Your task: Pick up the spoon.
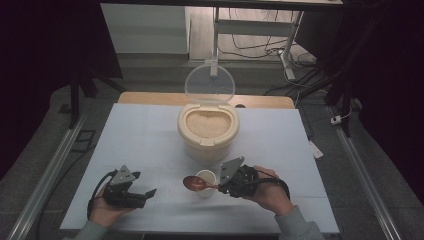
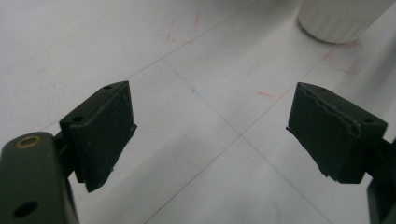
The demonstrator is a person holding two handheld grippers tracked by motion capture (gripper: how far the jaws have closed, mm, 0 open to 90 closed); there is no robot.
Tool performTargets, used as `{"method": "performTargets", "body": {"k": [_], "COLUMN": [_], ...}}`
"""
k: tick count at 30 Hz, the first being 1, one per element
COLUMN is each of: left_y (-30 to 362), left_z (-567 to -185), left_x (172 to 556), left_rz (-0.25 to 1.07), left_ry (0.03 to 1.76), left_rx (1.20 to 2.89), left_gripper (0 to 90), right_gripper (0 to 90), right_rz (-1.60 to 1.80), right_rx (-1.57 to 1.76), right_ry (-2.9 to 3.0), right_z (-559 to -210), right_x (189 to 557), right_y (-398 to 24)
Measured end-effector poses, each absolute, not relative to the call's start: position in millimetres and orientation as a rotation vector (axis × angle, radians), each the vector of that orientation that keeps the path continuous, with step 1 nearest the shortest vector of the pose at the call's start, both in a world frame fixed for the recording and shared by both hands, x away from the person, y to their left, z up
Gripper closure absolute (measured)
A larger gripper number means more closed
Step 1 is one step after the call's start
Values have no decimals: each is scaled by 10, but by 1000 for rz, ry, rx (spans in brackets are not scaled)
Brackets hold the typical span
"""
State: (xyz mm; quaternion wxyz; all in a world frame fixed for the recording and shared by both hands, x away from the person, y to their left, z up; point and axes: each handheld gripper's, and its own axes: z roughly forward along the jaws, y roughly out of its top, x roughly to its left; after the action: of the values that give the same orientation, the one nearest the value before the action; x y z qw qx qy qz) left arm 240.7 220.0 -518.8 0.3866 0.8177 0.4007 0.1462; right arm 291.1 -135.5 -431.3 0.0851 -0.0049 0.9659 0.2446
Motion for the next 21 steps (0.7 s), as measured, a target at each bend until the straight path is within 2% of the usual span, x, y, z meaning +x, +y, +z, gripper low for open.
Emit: {"method": "performTargets", "body": {"k": [9,21], "left_y": [2046,1511], "left_z": [-4853,-4408], "left_x": [2308,2332], "left_rz": [391,333], "left_ry": [906,701], "left_rx": [2051,2138], "left_gripper": [151,157], "right_gripper": [805,804], "right_rz": [715,710], "right_rx": [-35,-56], "right_ry": [2879,2870], "right_z": [-4329,-4324], "right_x": [2893,2875], "right_y": [-1317,-1262]}}
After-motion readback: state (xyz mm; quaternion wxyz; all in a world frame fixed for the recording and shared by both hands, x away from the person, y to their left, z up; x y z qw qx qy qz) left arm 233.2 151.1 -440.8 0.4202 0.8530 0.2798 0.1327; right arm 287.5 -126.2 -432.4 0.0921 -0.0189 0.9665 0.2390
